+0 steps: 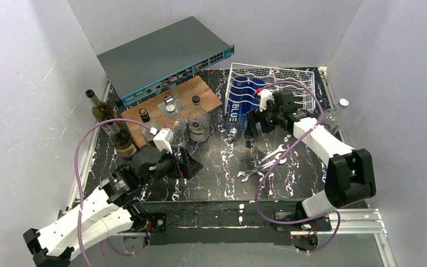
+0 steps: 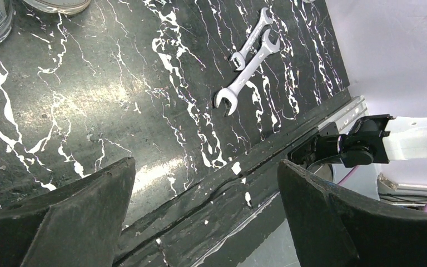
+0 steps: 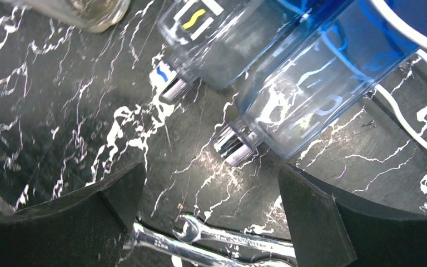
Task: Take the wine bottle off the wine rack
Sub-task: Pick up the wine bottle from the wine rack.
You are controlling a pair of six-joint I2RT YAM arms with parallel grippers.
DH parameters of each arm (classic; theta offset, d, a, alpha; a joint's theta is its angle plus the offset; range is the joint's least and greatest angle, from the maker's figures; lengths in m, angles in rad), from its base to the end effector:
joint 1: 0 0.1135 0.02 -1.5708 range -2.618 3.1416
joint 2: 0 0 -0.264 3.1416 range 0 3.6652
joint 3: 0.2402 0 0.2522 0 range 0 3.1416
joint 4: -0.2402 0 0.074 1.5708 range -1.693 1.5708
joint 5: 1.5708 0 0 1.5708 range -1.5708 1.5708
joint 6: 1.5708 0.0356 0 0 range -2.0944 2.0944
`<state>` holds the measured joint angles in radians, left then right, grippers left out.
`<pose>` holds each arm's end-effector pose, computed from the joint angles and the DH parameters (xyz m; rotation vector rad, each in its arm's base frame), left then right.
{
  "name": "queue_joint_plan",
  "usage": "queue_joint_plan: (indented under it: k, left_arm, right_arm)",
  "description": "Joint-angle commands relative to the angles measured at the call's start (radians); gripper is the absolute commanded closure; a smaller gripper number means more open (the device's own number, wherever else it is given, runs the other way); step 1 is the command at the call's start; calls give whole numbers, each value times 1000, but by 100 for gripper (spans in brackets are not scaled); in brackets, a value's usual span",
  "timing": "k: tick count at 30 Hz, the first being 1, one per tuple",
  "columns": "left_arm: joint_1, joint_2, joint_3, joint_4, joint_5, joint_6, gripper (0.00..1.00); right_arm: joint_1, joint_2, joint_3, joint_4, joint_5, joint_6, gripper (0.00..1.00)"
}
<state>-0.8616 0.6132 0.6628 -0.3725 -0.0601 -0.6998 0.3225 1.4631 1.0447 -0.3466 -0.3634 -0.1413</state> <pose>0.0991 -0.1122 0.3027 0.1198 2.0191 -0.9813 0.2969 0.1125 0.2570 -0.7107 2.2185 0.5145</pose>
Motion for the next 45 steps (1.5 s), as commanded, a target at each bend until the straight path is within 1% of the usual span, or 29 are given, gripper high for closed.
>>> queue_joint_plan:
  k: [1, 4, 6, 9, 12, 17, 24, 28, 31, 35, 37, 40, 43, 45]
  left_arm:
    - [-8, 1, 10, 14, -24, -17, 2]
    - [-8, 14, 10, 15, -26, -23, 2]
    - [-10, 25, 13, 18, -24, -24, 2]
    - [-13, 39, 14, 32, -15, -27, 2]
    - [-16, 43, 15, 37, -14, -26, 2]
    - [-17, 26, 7, 37, -16, -29, 2]
    - [-17, 27, 7, 38, -17, -25, 2]
    - [-19, 25, 6, 38, -15, -23, 2]
    - [-20, 13, 2, 38, -18, -23, 2]
    - [-19, -6, -7, 34, -20, -23, 2]
    - [-19, -18, -11, 28, -23, -23, 2]
    - [-19, -29, -20, 26, -27, -25, 2]
    - [-20, -30, -22, 26, -27, -26, 2]
    - [-19, -31, -22, 25, -26, -27, 2]
  right_arm:
    - [32, 26, 54, 127, 182, 189, 2]
    - [68, 46, 54, 180, 417, 299, 2]
    - [84, 70, 67, 188, 527, 334, 2]
    - [85, 109, 82, 199, 603, 393, 2]
    - [85, 149, 99, 207, 637, 446, 2]
    - [86, 204, 139, 219, 702, 468, 2]
    - [86, 231, 121, 294, 669, 501, 2]
    - [84, 273, 146, 297, 670, 526, 2]
    - [77, 295, 156, 314, 642, 558, 2]
    - [66, 316, 157, 337, 605, 580, 6]
    - [60, 320, 151, 337, 598, 587, 7]
    - [49, 331, 137, 380, 577, 603, 9]
    - [32, 343, 122, 407, 540, 619, 13]
    - [26, 347, 115, 424, 535, 623, 14]
